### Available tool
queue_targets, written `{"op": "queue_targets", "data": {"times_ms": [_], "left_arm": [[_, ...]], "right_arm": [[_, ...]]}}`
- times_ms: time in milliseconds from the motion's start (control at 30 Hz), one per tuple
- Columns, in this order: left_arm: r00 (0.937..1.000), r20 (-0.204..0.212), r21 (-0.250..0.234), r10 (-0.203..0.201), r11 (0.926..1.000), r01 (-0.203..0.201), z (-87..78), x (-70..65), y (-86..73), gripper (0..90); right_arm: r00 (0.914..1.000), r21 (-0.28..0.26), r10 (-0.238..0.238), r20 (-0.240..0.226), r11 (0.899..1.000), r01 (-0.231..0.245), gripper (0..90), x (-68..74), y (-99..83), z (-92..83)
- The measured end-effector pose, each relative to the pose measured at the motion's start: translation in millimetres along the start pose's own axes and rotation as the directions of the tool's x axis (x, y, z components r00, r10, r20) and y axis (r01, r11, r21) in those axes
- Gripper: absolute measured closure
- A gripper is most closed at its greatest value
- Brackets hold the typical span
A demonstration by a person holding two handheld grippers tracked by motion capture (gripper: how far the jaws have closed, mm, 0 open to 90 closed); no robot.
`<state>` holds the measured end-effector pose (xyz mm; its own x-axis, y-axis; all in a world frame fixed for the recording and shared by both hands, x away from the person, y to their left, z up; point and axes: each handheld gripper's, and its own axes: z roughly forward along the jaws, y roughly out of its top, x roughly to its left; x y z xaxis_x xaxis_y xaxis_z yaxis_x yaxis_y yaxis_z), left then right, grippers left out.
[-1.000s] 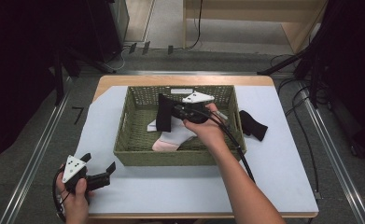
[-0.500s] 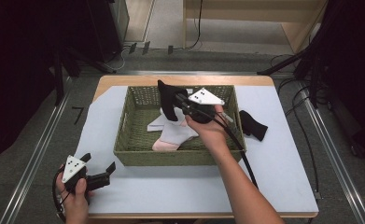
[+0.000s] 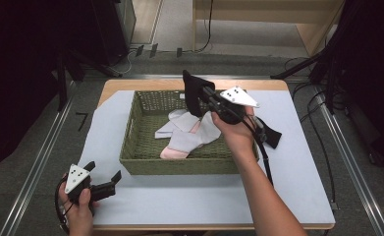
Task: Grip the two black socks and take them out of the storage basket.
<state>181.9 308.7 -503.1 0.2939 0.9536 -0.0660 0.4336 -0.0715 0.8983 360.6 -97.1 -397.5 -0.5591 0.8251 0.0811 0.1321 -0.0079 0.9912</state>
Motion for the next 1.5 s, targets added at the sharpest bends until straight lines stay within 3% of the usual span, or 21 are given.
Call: {"op": "queue_targets", "data": {"times_ms": [400, 667, 1000, 1300, 1500], "left_arm": [[1.0, -0.001, -0.004, 0.005, 1.0, -0.005, -0.6, -0.2, -0.3, 0.5], [1.0, -0.002, -0.001, 0.004, 1.0, -0.004, -0.5, -0.2, -0.2, 0.5], [0.9999, -0.01, -0.007, 0.005, 1.0, -0.005, -0.8, -0.8, -0.4, 0.5], [0.9999, -0.014, -0.012, 0.006, 0.9999, -0.006, -1.3, -1.1, -0.7, 0.5], [0.9998, -0.016, -0.014, 0.007, 0.9999, -0.007, -1.4, -1.2, -0.7, 0.5]], "right_arm": [[0.9954, -0.062, 0.005, 0.095, 0.998, 0.001, 88.1, -38.3, 14.6, -33.8], [0.9862, -0.11, 0.038, 0.161, 0.994, -0.02, 88.1, -66.9, 22.1, -57.6], [0.9692, -0.126, 0.033, 0.244, 0.992, -0.002, 88.1, -97.0, 19.8, -85.3], [0.9486, -0.143, 0.077, 0.307, 0.989, -0.034, 88.1, -125.3, 6.5, -111.2], [0.9347, -0.118, 0.082, 0.346, 0.992, -0.043, 88.1, -139.6, -8.6, -124.7]]}}
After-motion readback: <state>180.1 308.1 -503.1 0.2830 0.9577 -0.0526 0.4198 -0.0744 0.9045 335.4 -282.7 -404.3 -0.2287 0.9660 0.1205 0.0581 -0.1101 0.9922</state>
